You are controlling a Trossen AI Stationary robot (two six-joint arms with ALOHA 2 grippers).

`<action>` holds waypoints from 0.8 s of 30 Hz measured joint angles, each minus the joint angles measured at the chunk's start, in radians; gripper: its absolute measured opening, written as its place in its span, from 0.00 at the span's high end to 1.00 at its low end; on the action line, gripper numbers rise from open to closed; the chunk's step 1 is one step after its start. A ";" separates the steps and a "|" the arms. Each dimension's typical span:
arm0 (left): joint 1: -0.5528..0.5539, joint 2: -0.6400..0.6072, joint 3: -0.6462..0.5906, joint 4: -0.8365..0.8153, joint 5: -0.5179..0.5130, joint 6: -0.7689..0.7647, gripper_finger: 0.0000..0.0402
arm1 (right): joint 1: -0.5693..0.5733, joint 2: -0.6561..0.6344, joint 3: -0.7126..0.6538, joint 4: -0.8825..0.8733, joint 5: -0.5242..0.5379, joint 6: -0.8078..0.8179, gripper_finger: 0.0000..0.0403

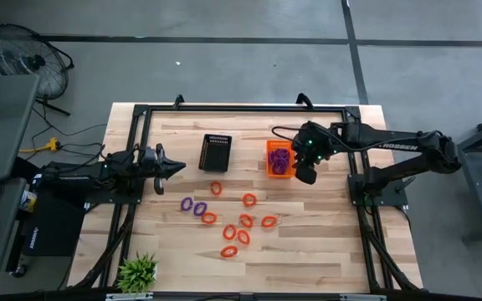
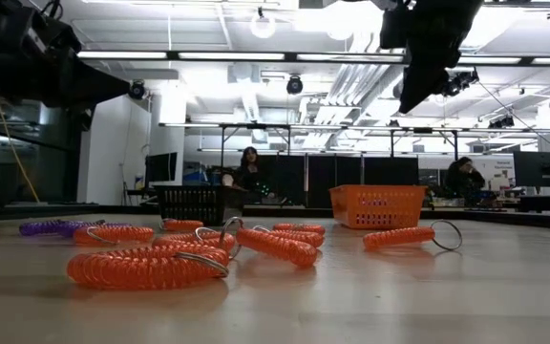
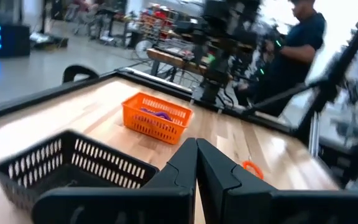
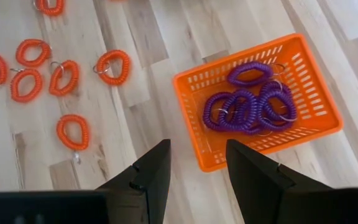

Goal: Sort spring keychains into baskets
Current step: Put the violet spring keychain into the orange basket

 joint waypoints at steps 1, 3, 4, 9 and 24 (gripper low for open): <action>0.000 0.000 0.000 -0.002 -0.011 -0.035 1.00 | 0.008 0.000 0.000 0.000 0.006 0.009 0.63; 0.000 0.000 0.000 -0.003 -0.021 -0.065 1.00 | 0.020 0.000 0.000 0.000 0.016 0.016 0.63; 0.000 0.000 0.001 -0.004 -0.022 -0.067 1.00 | 0.026 0.000 0.000 0.000 0.023 0.017 0.63; 0.000 0.039 0.087 -0.122 -0.083 -0.067 1.00 | 0.042 0.000 0.000 0.000 0.041 0.033 0.63; 0.000 0.515 0.552 -0.905 -0.018 -0.577 1.00 | 0.042 0.000 0.000 -0.008 0.042 0.027 0.63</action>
